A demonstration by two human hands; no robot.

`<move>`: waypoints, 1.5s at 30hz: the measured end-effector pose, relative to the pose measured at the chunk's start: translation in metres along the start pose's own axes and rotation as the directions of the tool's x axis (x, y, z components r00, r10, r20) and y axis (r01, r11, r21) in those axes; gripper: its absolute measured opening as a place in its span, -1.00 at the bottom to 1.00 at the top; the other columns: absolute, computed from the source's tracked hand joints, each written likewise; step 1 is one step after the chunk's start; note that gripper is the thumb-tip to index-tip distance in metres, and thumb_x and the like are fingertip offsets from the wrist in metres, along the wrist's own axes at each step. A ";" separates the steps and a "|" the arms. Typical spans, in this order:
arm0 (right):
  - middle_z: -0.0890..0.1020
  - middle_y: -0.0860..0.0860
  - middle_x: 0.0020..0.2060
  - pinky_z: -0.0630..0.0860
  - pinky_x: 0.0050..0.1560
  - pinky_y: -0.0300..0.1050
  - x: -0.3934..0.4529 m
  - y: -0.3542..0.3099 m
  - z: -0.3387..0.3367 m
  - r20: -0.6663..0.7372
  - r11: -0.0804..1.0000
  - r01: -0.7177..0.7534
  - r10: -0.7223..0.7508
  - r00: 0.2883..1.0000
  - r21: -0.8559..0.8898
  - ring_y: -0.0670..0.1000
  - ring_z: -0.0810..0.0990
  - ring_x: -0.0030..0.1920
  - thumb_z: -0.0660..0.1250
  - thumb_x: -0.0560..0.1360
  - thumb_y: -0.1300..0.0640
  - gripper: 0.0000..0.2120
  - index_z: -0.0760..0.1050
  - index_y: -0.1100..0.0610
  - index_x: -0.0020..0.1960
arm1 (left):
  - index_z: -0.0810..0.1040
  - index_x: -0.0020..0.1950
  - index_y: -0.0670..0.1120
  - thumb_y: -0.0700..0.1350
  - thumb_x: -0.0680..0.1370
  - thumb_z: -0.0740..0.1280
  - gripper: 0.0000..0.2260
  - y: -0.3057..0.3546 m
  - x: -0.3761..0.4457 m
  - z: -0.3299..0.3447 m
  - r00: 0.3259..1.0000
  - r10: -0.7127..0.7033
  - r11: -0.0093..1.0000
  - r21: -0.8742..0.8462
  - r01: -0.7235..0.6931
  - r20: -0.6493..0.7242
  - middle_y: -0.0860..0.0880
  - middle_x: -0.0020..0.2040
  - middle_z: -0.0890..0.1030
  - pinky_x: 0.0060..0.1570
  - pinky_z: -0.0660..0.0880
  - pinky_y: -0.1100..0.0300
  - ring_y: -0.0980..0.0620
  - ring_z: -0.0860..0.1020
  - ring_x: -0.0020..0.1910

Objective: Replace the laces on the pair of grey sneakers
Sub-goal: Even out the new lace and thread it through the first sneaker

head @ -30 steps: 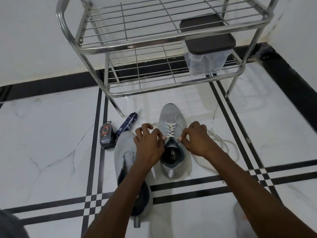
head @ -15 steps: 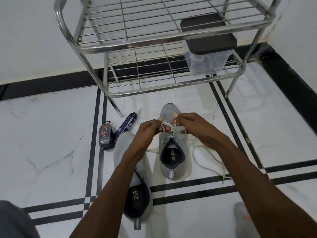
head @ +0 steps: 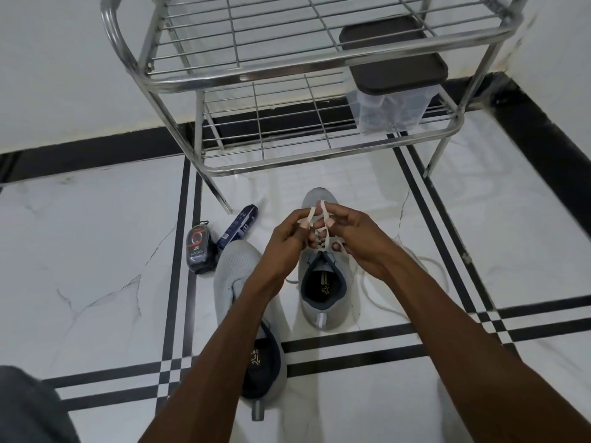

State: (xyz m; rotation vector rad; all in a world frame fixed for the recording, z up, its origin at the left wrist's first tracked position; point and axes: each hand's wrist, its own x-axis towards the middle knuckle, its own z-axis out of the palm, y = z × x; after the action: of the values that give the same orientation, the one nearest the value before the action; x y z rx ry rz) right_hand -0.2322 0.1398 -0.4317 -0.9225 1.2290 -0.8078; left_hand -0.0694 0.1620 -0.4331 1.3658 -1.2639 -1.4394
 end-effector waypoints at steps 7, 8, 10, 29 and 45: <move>0.76 -0.01 -0.17 0.46 -0.22 -0.10 0.003 0.001 -0.001 -0.206 0.997 -0.041 0.026 0.978 -0.070 0.04 0.73 -0.10 0.47 0.50 0.18 -0.76 0.47 0.13 0.09 | 0.47 0.42 0.01 -0.21 0.73 0.12 -0.69 0.001 0.000 -0.008 0.993 0.091 0.983 0.155 -0.102 0.075 -0.10 -0.17 0.56 0.14 0.58 0.08 0.04 0.56 -0.13; 0.76 0.00 -0.19 0.45 -0.25 -0.12 0.001 0.000 -0.001 -0.214 0.998 -0.037 0.024 0.976 -0.058 0.01 0.72 -0.15 0.50 0.48 0.15 -0.76 0.51 0.16 0.07 | 0.46 0.40 -0.01 -0.21 0.73 0.13 -0.72 0.001 -0.001 -0.007 0.990 0.112 0.978 0.166 -0.124 0.081 -0.17 -0.18 0.55 0.11 0.58 0.11 0.03 0.55 -0.14; 0.75 0.03 -0.21 0.45 -0.30 -0.15 0.000 0.000 0.001 -0.224 0.999 -0.026 0.017 0.975 -0.038 -0.02 0.69 -0.23 0.54 0.45 0.14 -0.77 0.61 0.21 0.03 | 0.44 0.32 -0.06 -0.22 0.72 0.15 -0.79 0.002 -0.001 -0.006 0.987 0.140 0.970 0.190 -0.153 0.084 -0.23 -0.18 0.57 0.01 0.55 0.15 0.01 0.54 -0.18; 0.68 0.18 -0.20 0.43 -0.24 -0.18 -0.001 0.009 0.006 -0.133 0.960 -0.064 0.104 0.986 0.273 0.08 0.56 -0.26 0.47 0.52 0.18 -0.83 0.69 0.26 0.06 | 0.27 0.27 -0.14 -0.18 0.67 0.29 -0.75 -0.011 0.006 0.002 0.999 -0.008 0.993 0.120 0.013 -0.043 -0.09 -0.12 0.74 -0.05 0.58 0.26 0.10 0.68 -0.15; 0.72 0.05 -0.26 0.59 -0.22 -0.09 -0.002 -0.009 -0.002 0.025 0.528 0.203 -0.325 0.945 -0.825 0.03 0.63 -0.28 0.60 0.34 0.03 -0.83 0.75 0.10 -0.14 | 0.54 0.20 -0.12 -0.15 0.64 0.35 -0.85 -0.018 0.014 -0.001 0.978 -0.149 0.989 -0.033 0.146 -0.146 -0.08 -0.08 0.73 -0.02 0.60 0.15 0.05 0.70 -0.11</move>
State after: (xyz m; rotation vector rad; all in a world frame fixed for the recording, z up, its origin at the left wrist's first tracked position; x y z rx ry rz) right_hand -0.2347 0.1375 -0.4234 -1.8977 1.6465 -0.4932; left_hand -0.0688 0.1523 -0.4533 1.5491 -1.0670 -1.4171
